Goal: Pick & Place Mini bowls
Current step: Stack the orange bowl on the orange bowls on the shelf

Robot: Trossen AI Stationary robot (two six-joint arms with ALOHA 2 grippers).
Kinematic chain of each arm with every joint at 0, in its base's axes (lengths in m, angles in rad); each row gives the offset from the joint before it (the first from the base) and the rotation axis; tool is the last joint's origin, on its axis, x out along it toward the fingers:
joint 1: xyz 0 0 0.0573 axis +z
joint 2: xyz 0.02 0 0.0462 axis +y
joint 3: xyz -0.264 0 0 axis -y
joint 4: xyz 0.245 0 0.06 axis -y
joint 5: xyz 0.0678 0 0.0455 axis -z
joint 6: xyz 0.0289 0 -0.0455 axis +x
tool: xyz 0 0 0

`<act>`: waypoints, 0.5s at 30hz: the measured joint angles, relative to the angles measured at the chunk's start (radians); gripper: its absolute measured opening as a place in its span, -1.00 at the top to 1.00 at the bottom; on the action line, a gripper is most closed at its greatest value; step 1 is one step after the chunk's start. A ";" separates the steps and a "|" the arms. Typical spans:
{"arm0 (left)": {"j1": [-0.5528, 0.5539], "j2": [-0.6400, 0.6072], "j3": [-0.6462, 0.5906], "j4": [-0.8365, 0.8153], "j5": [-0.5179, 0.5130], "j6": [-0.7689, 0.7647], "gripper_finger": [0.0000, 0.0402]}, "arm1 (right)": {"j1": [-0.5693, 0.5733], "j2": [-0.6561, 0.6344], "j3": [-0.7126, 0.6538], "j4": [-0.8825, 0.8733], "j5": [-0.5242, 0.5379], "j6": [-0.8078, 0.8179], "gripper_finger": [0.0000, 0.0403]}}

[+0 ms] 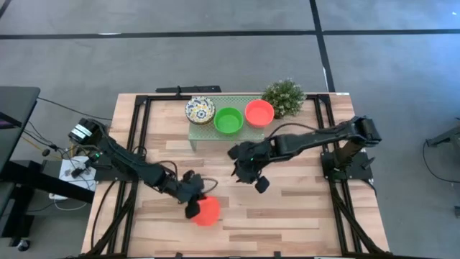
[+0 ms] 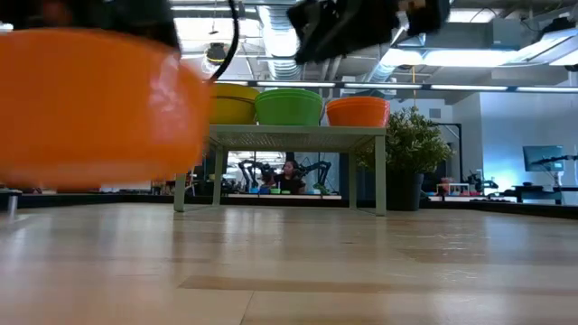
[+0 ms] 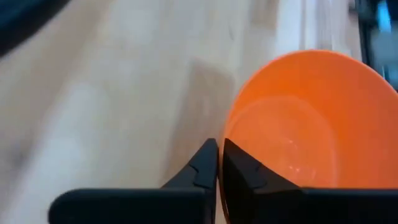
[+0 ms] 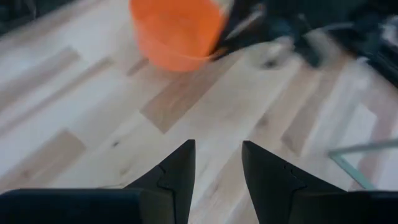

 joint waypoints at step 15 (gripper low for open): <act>0.294 -0.071 -0.004 -0.045 0.134 -0.001 0.96 | 0.076 0.131 0.041 0.083 0.134 -0.126 0.17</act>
